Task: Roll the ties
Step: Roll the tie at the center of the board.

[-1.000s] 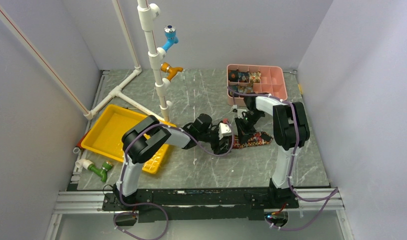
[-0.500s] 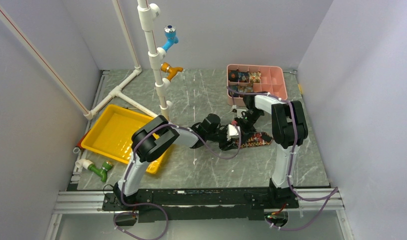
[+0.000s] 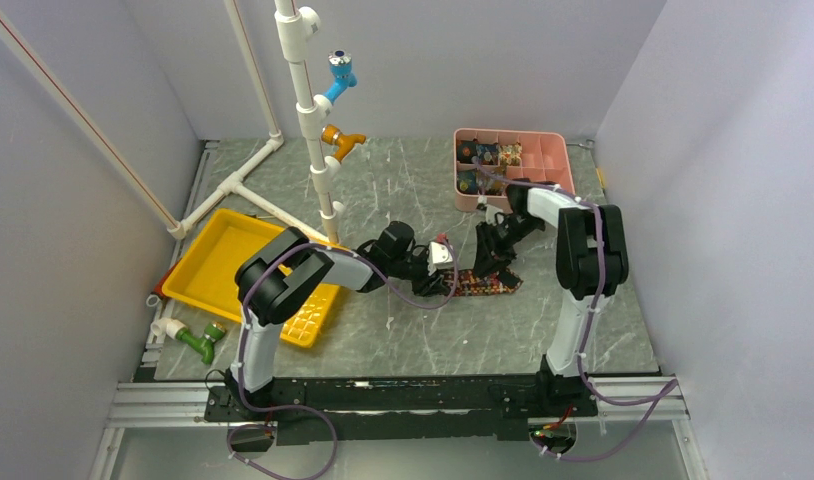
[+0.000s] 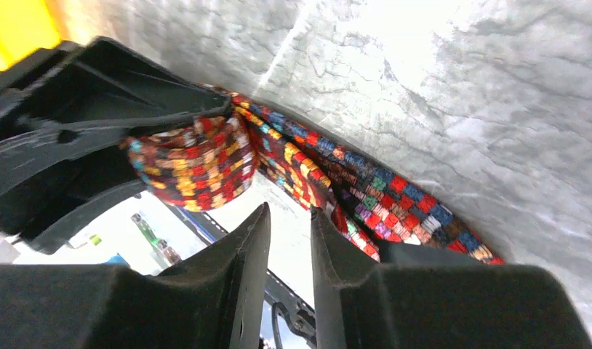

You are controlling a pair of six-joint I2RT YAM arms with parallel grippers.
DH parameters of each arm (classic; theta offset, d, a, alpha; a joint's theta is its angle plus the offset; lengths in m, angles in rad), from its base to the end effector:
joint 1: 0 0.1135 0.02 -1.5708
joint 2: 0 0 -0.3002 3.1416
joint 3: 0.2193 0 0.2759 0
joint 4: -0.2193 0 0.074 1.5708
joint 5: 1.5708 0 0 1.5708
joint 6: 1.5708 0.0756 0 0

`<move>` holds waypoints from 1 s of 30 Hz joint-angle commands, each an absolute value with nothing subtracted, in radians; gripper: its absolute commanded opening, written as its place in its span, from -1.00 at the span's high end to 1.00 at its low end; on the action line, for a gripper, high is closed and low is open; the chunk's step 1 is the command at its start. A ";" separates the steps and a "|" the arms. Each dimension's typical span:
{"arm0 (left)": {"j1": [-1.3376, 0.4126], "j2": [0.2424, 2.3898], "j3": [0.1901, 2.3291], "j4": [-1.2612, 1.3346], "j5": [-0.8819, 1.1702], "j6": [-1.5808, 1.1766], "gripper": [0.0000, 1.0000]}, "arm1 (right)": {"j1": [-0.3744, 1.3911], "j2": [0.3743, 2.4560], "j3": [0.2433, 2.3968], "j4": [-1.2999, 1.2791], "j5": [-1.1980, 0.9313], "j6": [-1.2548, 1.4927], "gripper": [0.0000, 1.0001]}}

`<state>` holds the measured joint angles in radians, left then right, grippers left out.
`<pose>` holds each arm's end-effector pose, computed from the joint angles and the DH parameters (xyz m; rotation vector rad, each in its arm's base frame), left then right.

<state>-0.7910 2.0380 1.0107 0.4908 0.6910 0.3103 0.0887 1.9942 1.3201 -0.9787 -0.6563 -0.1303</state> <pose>0.2888 -0.3606 0.1145 1.4559 1.5548 -1.0121 0.3746 0.0796 0.1325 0.2778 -2.8992 -0.9938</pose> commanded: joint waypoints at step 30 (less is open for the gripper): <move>-0.790 2.067 0.971 0.244 0.677 0.351 0.90 | 0.088 1.936 1.339 -0.981 -0.613 -0.161 1.00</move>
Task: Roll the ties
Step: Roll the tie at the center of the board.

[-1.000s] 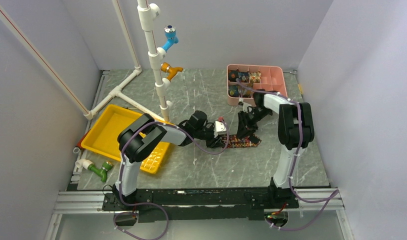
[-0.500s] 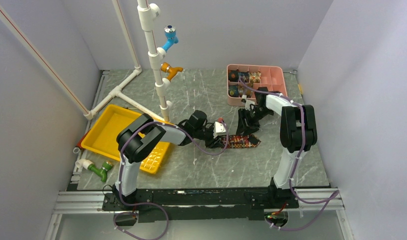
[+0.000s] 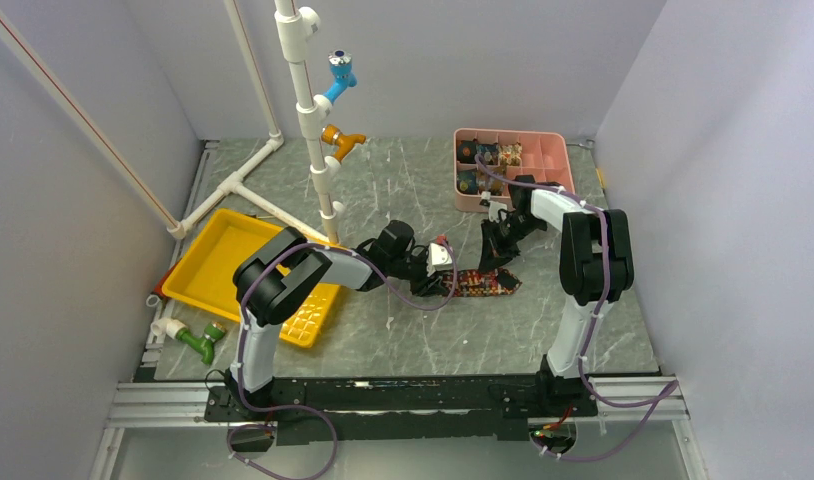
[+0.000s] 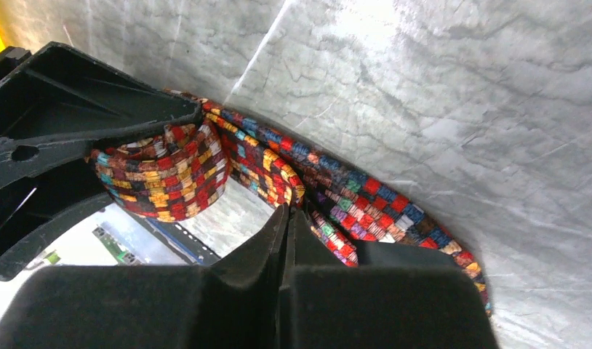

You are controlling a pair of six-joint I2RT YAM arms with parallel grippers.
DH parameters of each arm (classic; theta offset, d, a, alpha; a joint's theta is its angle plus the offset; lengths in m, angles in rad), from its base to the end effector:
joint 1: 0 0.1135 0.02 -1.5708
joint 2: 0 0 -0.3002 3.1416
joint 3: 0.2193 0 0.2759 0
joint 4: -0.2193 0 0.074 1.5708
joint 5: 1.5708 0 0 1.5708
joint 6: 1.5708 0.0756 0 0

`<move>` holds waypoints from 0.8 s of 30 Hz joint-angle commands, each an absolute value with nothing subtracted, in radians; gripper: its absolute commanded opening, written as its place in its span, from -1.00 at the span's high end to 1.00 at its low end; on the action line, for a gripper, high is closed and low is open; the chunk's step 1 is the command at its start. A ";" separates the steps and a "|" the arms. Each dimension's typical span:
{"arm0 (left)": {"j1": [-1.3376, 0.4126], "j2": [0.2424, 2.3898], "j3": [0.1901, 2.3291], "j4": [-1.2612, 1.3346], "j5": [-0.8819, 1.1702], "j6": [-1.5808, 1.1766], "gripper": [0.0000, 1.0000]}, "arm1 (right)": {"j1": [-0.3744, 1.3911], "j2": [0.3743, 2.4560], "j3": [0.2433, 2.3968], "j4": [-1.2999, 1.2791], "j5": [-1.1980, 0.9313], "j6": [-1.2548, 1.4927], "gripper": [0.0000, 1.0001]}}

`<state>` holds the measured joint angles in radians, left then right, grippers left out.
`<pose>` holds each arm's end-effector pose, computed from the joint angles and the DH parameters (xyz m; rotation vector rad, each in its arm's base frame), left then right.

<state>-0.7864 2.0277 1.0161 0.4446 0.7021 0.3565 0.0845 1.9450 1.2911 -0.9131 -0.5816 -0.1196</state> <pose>0.2885 -0.3582 0.1157 1.4943 1.5418 -0.9996 0.3756 0.0735 0.1396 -0.3069 2.9809 0.8966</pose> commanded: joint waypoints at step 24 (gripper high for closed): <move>-0.788 1.908 0.912 0.336 0.585 0.276 0.93 | 0.084 2.057 1.270 -0.848 -0.197 -0.226 1.00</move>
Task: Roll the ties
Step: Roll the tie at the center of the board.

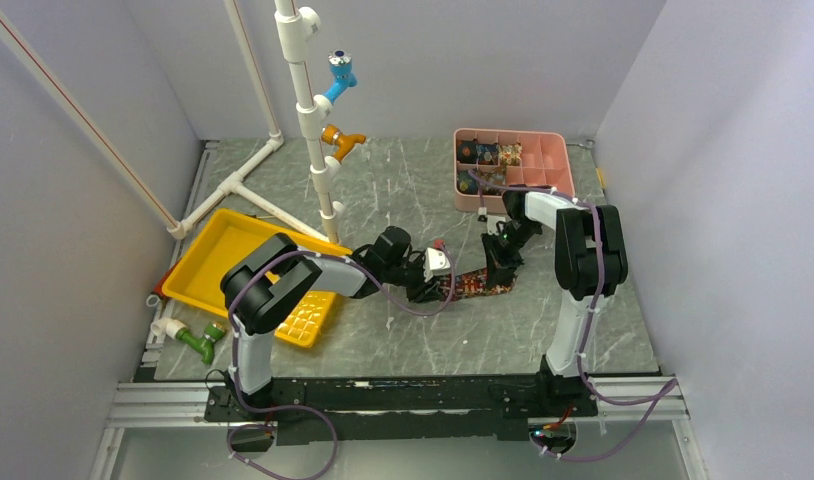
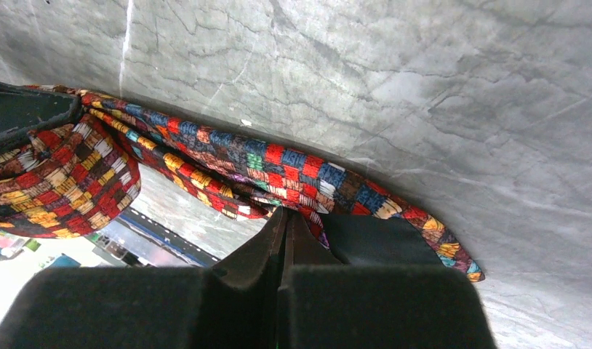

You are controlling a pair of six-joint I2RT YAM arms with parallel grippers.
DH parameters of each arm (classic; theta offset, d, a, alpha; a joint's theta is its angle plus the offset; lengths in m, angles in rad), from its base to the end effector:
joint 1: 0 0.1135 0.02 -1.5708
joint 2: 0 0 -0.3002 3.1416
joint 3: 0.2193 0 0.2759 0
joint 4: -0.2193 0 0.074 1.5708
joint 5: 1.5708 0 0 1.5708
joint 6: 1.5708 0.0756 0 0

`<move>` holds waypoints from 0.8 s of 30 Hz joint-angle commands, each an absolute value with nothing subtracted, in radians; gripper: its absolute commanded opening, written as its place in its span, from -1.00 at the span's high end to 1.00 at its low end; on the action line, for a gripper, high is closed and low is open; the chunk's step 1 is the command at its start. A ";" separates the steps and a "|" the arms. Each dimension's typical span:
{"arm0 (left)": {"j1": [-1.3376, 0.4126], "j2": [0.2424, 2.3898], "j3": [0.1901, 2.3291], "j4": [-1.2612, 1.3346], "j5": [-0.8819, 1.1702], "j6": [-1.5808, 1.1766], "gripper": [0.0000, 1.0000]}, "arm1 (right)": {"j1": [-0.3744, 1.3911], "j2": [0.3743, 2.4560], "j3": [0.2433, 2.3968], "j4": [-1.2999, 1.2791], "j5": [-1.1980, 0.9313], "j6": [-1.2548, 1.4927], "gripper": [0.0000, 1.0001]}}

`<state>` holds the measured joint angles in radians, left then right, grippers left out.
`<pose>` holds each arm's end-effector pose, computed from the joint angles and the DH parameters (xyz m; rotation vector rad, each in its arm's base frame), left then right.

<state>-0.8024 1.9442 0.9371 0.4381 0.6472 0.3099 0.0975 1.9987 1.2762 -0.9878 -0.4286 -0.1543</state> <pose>0.2711 -0.3461 0.1251 1.4567 1.6026 -0.9771 0.3616 0.0669 0.1122 0.3256 -2.9292 -0.6469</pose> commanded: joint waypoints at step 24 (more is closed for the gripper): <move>-0.822 2.030 0.983 0.145 0.466 0.307 0.92 | 0.115 1.869 1.263 -0.944 -0.978 -0.079 -0.21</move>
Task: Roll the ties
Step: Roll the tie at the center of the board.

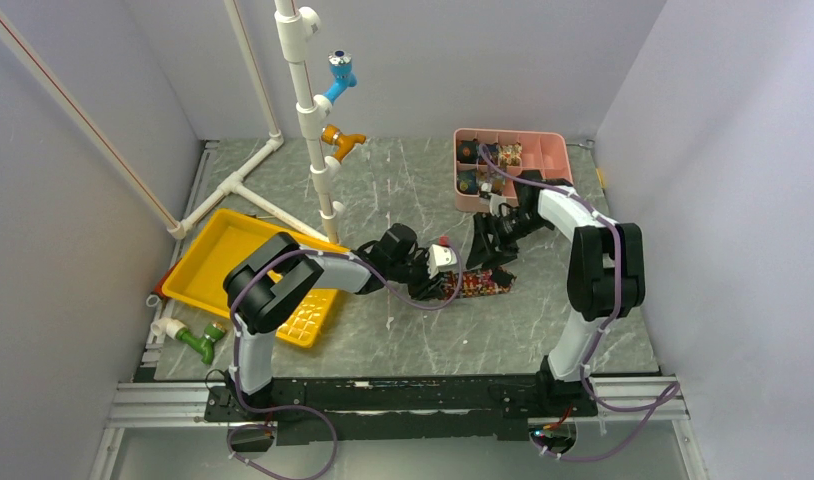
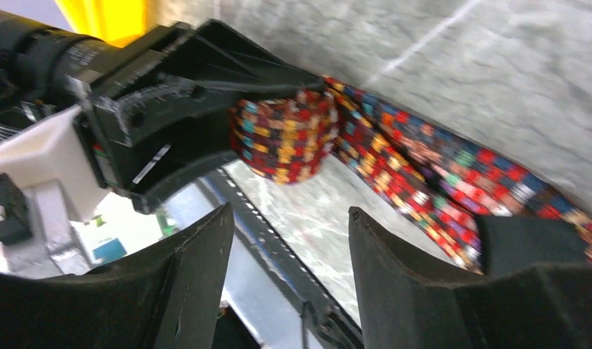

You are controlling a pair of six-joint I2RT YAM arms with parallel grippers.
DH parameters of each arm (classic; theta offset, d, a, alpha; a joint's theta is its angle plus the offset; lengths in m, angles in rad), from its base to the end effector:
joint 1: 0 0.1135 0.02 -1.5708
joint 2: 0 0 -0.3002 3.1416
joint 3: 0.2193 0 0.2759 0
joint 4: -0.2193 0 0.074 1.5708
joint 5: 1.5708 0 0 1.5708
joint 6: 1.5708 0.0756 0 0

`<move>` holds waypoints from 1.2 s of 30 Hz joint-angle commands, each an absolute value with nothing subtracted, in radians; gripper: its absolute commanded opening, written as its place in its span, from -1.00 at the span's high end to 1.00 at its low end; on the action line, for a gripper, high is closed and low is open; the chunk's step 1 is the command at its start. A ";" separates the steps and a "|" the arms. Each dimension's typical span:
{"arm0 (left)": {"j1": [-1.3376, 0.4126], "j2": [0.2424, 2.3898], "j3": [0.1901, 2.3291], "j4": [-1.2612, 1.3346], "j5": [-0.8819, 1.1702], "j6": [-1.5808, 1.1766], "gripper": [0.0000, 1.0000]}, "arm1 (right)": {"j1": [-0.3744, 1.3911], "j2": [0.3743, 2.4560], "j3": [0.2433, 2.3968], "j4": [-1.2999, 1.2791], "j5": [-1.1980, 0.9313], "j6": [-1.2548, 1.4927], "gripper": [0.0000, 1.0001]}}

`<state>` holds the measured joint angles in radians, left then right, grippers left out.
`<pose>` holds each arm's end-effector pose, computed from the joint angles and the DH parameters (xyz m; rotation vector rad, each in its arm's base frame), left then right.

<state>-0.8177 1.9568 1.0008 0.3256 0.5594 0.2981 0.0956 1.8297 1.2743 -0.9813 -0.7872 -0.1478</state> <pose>0.2777 -0.3550 0.1249 1.4446 1.7051 -0.9026 0.3549 0.0878 0.1854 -0.3666 2.8308 1.1836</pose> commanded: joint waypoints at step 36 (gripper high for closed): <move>-0.820 1.981 1.028 0.345 0.671 0.270 -0.31 | 0.223 2.026 1.248 -0.803 -0.356 -0.131 1.00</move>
<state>-0.8181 1.9591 1.0103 0.3244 0.5880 0.3046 0.2283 1.9858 1.2819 -0.8921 -0.7265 -0.0555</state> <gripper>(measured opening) 0.606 0.029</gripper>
